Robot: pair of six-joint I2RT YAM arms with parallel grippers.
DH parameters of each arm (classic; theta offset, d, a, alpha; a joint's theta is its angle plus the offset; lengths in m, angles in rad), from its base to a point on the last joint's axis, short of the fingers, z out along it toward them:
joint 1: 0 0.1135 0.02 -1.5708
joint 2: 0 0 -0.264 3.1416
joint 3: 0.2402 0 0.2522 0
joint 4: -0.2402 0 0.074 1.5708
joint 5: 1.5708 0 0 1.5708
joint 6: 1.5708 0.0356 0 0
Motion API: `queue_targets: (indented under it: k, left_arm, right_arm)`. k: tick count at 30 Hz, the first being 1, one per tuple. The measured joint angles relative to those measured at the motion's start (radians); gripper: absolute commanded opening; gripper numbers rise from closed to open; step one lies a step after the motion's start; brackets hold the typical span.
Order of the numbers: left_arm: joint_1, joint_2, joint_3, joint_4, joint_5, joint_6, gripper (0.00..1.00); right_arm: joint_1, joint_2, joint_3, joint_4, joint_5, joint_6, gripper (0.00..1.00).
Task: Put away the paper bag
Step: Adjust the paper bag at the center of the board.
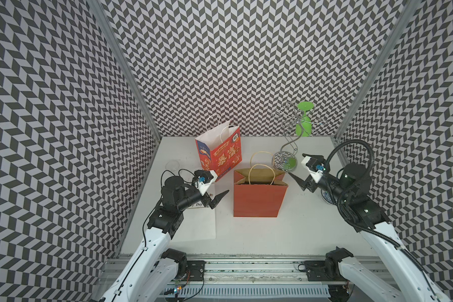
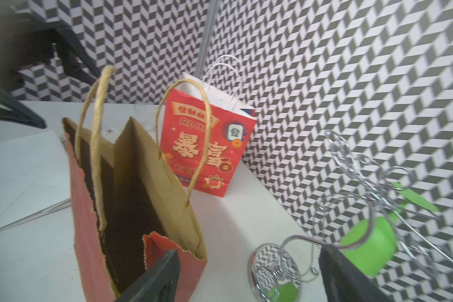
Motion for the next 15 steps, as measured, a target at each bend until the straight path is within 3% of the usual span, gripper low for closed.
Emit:
queue_targets:
  k: [3, 7, 15]
  left_arm:
    - [0.000, 0.032, 0.015, -0.016, 0.070, 0.038, 0.97]
    - [0.000, 0.074, 0.015, -0.026, 0.160, 0.069, 0.95]
    - [0.000, 0.169, 0.015, 0.025, 0.292, 0.054, 0.77]
  right_arm:
    - [0.000, -0.092, -0.011, -0.074, 0.054, -0.016, 0.83]
    - [0.000, -0.153, -0.057, -0.184, -0.008, -0.068, 0.82]
    - [0.000, 0.068, -0.146, -0.131, -0.258, -0.064, 0.67]
